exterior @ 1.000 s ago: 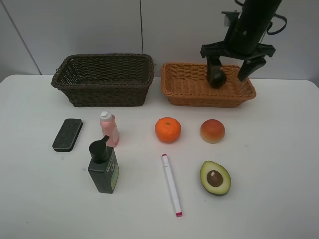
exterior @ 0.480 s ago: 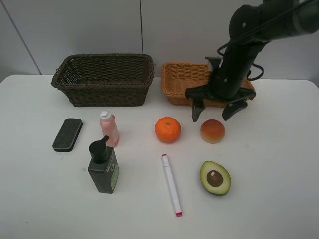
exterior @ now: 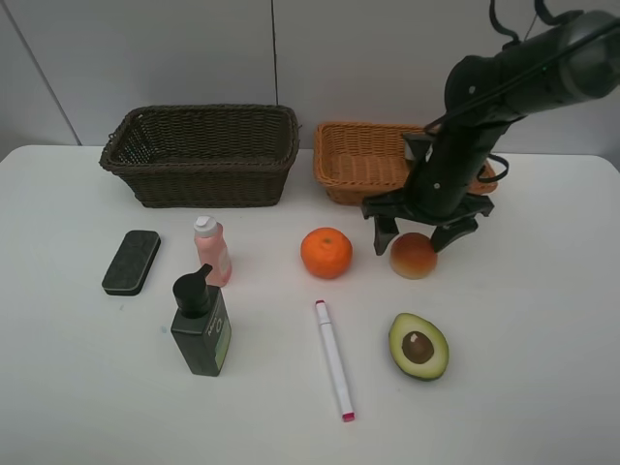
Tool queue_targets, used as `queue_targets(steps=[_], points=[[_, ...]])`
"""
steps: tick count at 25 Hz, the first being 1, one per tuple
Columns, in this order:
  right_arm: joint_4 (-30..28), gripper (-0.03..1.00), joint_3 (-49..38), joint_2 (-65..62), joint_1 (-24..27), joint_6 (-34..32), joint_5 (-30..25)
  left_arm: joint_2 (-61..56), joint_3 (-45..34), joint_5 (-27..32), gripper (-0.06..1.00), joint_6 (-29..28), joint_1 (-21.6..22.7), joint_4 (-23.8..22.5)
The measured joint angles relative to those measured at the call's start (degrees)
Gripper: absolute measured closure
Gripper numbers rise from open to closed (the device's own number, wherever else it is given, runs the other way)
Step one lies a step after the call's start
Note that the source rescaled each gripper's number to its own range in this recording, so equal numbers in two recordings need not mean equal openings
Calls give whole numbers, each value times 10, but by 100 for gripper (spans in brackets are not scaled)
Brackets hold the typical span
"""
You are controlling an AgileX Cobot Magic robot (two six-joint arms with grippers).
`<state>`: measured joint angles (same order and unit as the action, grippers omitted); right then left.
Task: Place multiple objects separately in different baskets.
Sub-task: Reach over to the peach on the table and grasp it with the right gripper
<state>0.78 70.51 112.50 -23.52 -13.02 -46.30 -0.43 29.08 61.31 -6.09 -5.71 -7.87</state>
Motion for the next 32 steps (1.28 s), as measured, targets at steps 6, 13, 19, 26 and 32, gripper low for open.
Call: queue_targets(steps=[6,13,19,26,32], points=[[-21,-1,1,21,10,-1,2,0,0,0,-5,0,0,0],[-13,-2,-2,42,18,-1,18,0,0,0,-5,0,0,0],[-13,-2,-2,42,18,-1,28,0,0,0,-5,0,0,0],[-11,19,-2,42,18,-6,27,0,0,0,-5,0,0,0],[-11,41,-2,42,18,-13,18,0,0,0,-5,0,0,0]])
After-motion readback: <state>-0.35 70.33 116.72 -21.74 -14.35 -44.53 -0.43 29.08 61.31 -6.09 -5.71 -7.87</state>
